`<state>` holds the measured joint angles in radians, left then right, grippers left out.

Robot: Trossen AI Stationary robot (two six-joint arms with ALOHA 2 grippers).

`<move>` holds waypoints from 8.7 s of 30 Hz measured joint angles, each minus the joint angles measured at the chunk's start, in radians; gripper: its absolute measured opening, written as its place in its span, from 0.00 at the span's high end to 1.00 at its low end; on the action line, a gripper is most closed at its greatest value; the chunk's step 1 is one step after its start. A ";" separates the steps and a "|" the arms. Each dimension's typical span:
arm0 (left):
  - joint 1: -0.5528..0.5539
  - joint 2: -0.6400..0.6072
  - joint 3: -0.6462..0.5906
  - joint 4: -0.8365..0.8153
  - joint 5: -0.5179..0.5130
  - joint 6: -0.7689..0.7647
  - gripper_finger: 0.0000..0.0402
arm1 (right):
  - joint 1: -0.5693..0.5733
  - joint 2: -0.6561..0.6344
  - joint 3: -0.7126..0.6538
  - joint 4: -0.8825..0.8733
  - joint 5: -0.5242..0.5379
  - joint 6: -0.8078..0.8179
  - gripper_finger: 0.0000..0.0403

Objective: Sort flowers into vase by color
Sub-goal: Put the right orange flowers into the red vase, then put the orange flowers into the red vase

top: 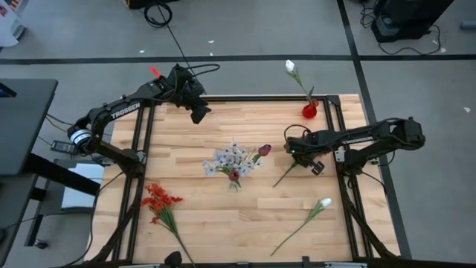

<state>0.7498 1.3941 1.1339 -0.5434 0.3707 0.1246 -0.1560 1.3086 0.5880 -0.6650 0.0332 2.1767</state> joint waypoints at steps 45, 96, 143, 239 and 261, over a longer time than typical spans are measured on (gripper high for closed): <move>-0.088 0.000 0.000 0.344 -0.155 -0.255 0.56 | -0.647 -0.549 0.002 0.679 0.598 -2.036 0.95; -0.039 0.000 0.000 0.156 -0.263 -0.139 0.56 | -0.605 -0.316 0.002 0.260 0.508 -1.371 0.63; -0.762 -0.051 -0.022 -0.507 -0.358 -1.389 0.56 | -0.399 -0.358 0.378 0.021 -0.344 -1.321 0.62; -0.087 -0.223 -0.330 0.665 0.081 -0.540 0.99 | -0.227 -0.171 0.356 0.594 -0.061 -1.524 0.59; -0.082 0.192 0.168 0.702 0.440 -0.436 0.98 | -0.301 0.157 0.540 1.048 -0.162 -1.679 0.35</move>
<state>0.6674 1.5863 1.3015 0.1589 0.8103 -0.3119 -0.4572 1.4660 1.1276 0.3834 -0.1285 0.4980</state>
